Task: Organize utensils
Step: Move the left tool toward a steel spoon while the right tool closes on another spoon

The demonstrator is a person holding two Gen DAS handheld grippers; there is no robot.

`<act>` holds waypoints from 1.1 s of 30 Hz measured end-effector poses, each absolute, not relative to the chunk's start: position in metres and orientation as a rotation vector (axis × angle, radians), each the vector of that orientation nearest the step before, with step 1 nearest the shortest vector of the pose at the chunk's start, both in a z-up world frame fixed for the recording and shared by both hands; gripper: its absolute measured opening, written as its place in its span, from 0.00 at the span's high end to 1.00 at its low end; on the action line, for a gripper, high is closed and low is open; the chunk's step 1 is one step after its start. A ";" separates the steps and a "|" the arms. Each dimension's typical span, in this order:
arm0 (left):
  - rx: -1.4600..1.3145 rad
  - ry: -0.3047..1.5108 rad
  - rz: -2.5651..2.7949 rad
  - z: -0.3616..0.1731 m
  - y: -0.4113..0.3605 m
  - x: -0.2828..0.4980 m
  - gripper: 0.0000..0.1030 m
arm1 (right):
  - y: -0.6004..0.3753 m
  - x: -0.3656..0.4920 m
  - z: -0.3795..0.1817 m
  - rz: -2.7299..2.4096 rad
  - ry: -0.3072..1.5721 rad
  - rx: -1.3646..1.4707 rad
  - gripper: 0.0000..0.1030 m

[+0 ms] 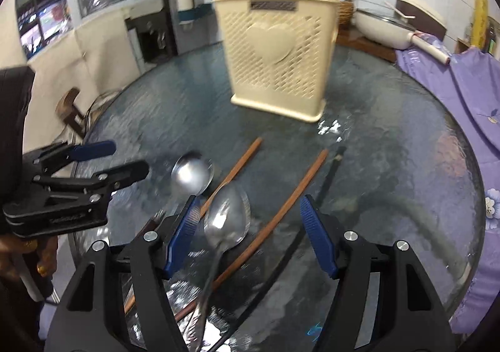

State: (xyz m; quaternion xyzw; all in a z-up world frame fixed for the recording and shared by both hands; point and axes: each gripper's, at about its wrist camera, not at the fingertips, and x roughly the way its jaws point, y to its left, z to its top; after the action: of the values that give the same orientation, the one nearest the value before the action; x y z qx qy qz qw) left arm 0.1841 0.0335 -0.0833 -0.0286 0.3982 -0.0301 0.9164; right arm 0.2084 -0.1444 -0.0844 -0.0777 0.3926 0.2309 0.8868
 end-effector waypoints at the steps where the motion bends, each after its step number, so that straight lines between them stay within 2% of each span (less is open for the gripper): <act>1: -0.054 0.825 -0.063 -0.085 0.033 0.183 0.37 | -0.142 0.206 -0.086 0.480 0.815 -0.170 0.36; 8: -0.034 0.846 -0.087 -0.091 0.025 0.175 0.38 | -0.130 0.200 -0.091 0.502 0.834 -0.222 0.37; 10: -0.041 0.847 -0.085 -0.091 0.026 0.175 0.38 | -0.126 0.201 -0.092 0.502 0.839 -0.242 0.42; 17: -0.049 0.841 -0.071 -0.088 0.029 0.176 0.38 | -0.123 0.210 -0.097 0.497 0.860 -0.268 0.42; 20: -0.046 0.843 -0.072 -0.087 0.030 0.178 0.38 | -0.120 0.215 -0.101 0.496 0.870 -0.298 0.46; 33: -0.055 0.848 -0.063 -0.087 0.037 0.181 0.38 | -0.121 0.218 -0.106 0.506 0.912 -0.349 0.47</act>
State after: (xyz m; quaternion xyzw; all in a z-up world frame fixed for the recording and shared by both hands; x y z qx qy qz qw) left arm 0.1807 0.0371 -0.0869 -0.0265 0.4112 -0.0304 0.9107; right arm 0.2181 -0.1214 -0.1063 -0.1660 0.4333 0.2406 0.8525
